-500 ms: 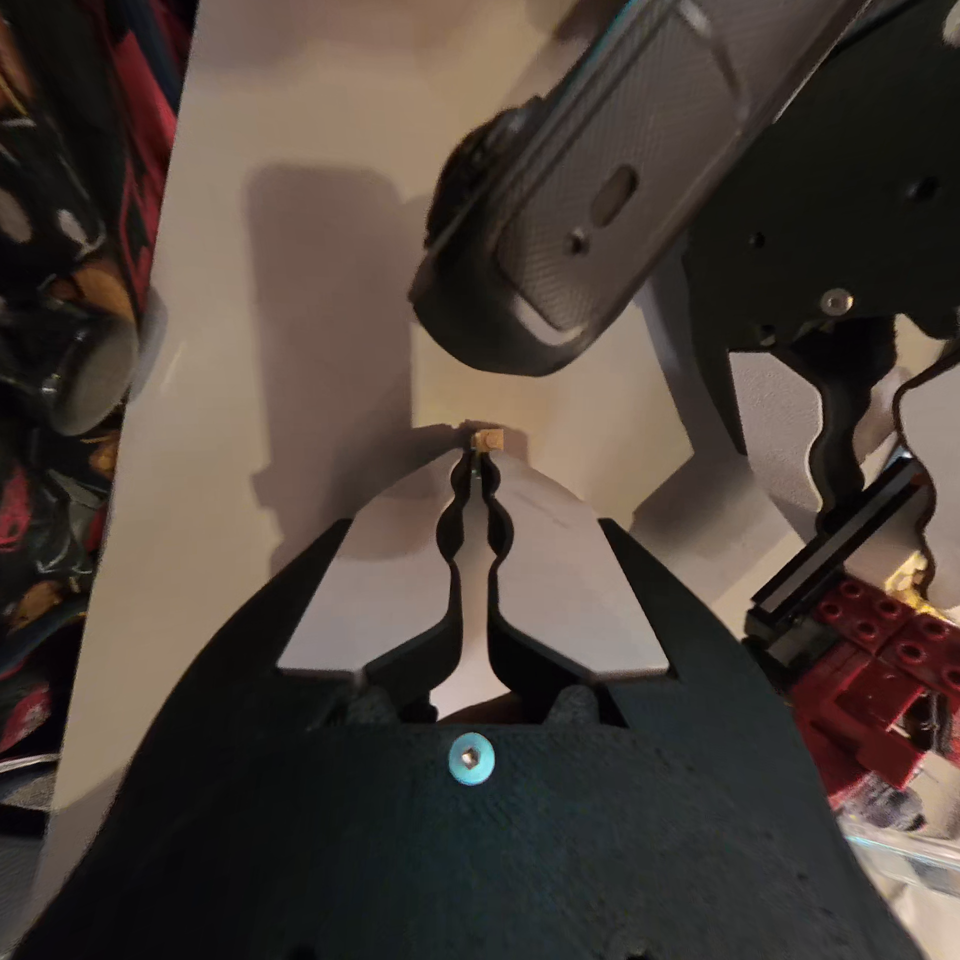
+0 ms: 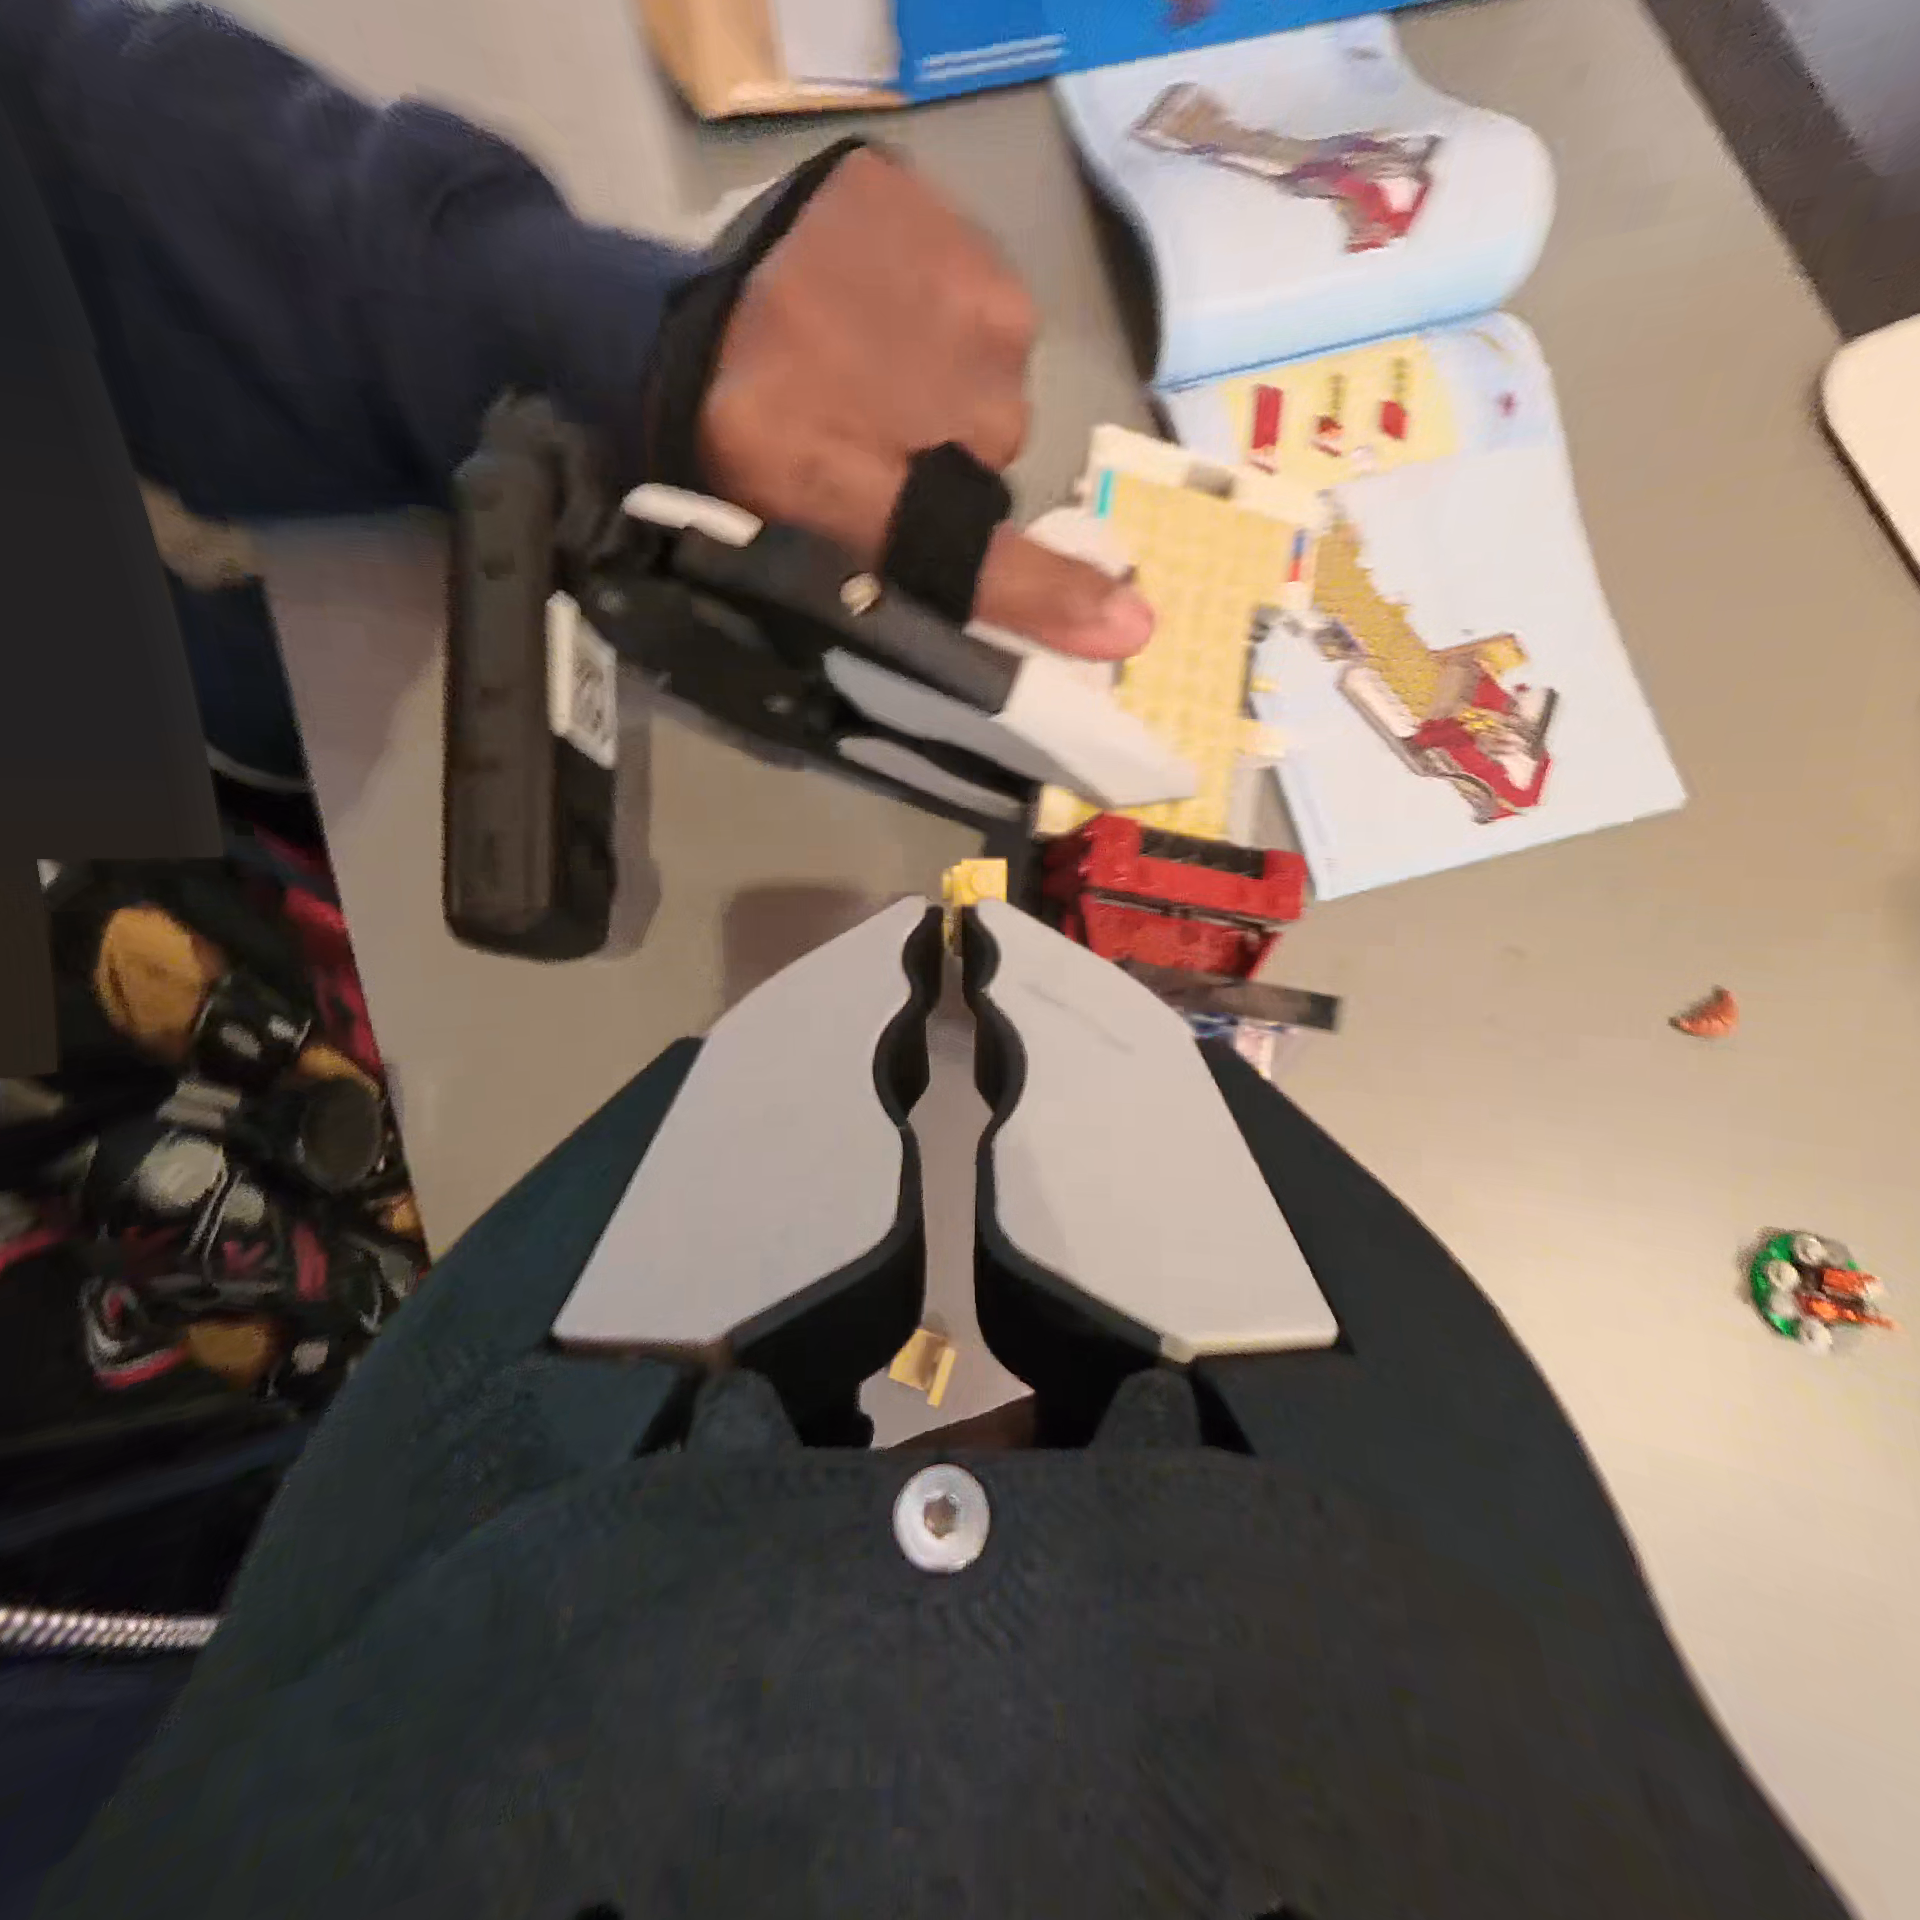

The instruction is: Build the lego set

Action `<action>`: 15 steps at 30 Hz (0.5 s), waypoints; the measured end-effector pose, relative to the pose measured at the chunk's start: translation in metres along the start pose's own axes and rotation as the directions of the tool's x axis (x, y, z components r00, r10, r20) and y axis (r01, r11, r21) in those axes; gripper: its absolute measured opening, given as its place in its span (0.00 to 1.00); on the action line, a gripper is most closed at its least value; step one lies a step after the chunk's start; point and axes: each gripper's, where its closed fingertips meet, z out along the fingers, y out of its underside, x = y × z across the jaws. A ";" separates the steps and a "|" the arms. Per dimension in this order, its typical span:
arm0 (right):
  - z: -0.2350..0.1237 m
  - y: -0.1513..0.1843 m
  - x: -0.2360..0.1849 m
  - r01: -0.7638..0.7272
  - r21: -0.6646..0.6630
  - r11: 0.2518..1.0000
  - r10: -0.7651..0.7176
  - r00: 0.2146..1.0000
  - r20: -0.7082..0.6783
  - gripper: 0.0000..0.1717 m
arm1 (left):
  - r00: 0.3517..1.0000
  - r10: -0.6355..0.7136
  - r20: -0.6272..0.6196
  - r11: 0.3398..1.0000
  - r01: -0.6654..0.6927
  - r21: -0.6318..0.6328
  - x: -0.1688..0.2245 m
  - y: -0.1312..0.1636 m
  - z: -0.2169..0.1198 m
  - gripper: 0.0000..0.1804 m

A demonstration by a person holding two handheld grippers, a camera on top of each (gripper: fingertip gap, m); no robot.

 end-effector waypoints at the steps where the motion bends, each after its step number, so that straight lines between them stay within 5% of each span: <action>1: 0.000 -0.003 0.007 -0.027 -0.011 1.000 0.027 1.000 -0.010 0.02 | 1.000 0.011 -0.007 1.000 -0.011 -0.009 0.000 0.000 0.000 0.13; 15: 0.023 0.002 0.027 -0.116 -0.247 0.962 0.150 0.981 0.123 0.02 | 0.998 0.059 -0.024 0.998 -0.060 -0.031 -0.015 0.001 -0.016 0.13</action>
